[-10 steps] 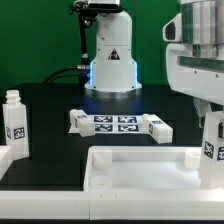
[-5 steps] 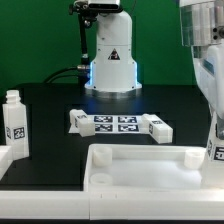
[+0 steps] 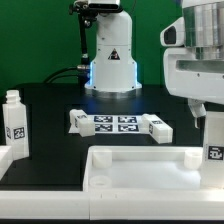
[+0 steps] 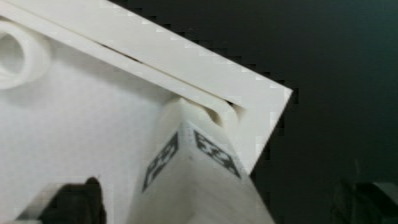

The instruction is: Assemble desk

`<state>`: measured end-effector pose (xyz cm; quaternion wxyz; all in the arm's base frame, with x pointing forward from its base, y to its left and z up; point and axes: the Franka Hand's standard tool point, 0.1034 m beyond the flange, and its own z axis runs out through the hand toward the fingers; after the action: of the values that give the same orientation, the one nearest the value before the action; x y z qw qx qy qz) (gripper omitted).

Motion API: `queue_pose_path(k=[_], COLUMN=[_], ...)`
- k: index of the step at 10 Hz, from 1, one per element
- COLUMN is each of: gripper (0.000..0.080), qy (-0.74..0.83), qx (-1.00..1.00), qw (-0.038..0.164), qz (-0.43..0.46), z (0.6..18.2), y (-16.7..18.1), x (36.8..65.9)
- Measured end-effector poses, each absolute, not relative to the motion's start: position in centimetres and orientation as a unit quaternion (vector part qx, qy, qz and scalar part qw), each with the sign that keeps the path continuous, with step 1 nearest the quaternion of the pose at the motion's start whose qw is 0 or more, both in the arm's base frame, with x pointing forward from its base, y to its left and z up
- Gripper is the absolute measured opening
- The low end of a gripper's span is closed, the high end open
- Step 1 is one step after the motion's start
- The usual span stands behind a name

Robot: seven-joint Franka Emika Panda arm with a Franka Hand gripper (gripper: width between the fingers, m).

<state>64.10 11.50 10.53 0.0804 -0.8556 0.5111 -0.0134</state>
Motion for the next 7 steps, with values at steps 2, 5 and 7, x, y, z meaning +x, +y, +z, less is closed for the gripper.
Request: queue_pose_path(k=[2, 5, 7], gripper=[0.0647, 0.0648, 0.0555], qy=[0.446, 0.252, 0.273], qx=[-0.891, -0.966, -0.96], qw=[0.079, 0.05, 0.051], qz=[-0.02, -0.039, -0.038], z=[10.53, 10.45, 10.46], y=[11.42, 11.54, 11.47], x=[64.11, 63.97, 63.99])
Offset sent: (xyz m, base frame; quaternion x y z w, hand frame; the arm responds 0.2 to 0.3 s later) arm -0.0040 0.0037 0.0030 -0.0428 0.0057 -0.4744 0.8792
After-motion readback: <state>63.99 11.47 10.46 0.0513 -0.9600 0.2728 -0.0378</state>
